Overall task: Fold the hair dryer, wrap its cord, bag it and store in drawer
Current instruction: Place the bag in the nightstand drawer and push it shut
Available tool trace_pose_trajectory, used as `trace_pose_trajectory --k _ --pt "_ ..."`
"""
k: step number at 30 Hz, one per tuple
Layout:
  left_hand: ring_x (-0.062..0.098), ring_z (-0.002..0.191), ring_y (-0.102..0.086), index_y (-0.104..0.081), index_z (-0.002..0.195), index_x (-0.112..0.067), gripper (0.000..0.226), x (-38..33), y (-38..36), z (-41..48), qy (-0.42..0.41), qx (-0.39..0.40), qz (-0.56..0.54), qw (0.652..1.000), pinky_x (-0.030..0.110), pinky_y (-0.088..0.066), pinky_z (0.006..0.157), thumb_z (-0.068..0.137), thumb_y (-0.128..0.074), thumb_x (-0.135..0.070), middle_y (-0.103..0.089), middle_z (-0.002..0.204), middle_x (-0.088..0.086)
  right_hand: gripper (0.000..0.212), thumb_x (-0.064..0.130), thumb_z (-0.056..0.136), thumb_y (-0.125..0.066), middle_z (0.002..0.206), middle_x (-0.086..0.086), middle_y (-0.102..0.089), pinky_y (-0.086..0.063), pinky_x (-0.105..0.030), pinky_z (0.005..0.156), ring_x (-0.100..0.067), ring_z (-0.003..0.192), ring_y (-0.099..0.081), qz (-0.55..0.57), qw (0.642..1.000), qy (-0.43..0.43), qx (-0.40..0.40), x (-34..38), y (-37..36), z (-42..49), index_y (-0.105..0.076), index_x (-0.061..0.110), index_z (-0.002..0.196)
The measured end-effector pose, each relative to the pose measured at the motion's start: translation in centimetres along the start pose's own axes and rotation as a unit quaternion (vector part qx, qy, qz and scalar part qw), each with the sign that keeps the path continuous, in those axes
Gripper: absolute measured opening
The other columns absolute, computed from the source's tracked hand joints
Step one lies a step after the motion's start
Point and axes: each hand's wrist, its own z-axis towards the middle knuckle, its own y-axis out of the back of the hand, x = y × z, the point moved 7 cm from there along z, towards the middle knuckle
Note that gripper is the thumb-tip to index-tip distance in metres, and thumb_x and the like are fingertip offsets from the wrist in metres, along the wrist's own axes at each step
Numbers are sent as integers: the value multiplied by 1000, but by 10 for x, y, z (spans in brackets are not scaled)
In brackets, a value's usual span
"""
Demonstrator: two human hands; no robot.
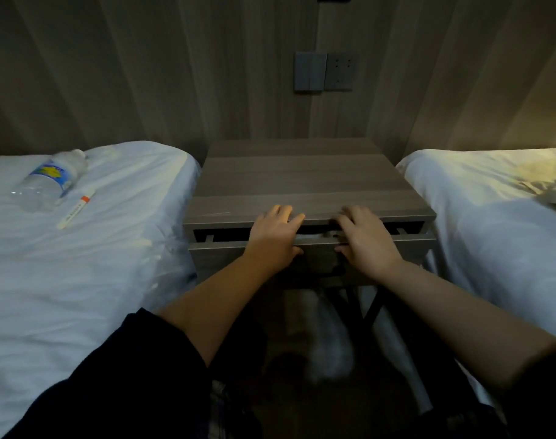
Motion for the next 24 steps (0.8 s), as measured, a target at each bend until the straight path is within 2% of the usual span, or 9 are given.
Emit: trace_pose_trajectory --k 3,6,8,14,19,22,24 --pt "27 145 -8 -12 148 -22 92 14 -11 21 28 44 -4 999 44 -15 116 78 -65 -48 -13 157 9 85 38 69 -76 147 -16 -34 -22 -49 114 -34 139 -27 -24 998 -31 41 -14 -7 22 -35 12 139" --pt "26 147 2 -3 149 -24 92 26 -25 35 28 102 -1 994 43 -7 118 81 -56 -57 -2 160 6 97 49 71 -71 155 -12 -22 -12 -51 116 -30 145 -15 -29 991 -47 118 -24 -23 40 -20 17 147" --pt "28 147 -1 -3 149 -24 90 31 -32 39 29 114 3 993 42 -9 117 82 -50 -61 -3 160 7 97 50 72 -70 155 -11 -22 -14 -49 116 -28 145 -17 -19 990 -54 129 -27 -30 44 -18 18 148" --pt "28 144 -17 -14 148 -24 81 31 -37 37 34 9 27 999 41 -17 116 84 -49 -60 -19 157 8 86 45 73 -70 151 -10 -36 -24 -44 115 -27 141 -30 -26 998 -61 23 -28 -34 39 -31 19 145" --pt "29 144 -19 -17 148 -23 78 30 -36 38 37 -12 20 999 41 -16 117 85 -50 -55 -22 156 10 82 39 64 -79 140 -14 -50 -35 -47 108 -32 132 -45 -33 997 -64 -27 -27 -37 39 -47 14 136" --pt "29 143 -20 -18 147 -23 76 29 -36 37 46 -14 10 999 42 -16 116 86 -51 -52 -22 156 10 80 37 63 -80 138 -16 -53 -38 -47 106 -32 130 -48 -25 996 -78 -29 -27 -39 38 -50 13 133" --pt "29 143 -21 -19 147 -23 75 28 -33 38 46 -24 10 999 42 -17 116 86 -52 -52 -23 155 9 81 38 66 -78 142 -16 -49 -35 -46 108 -31 133 -44 -29 997 -76 -18 -25 -40 38 -46 14 136"
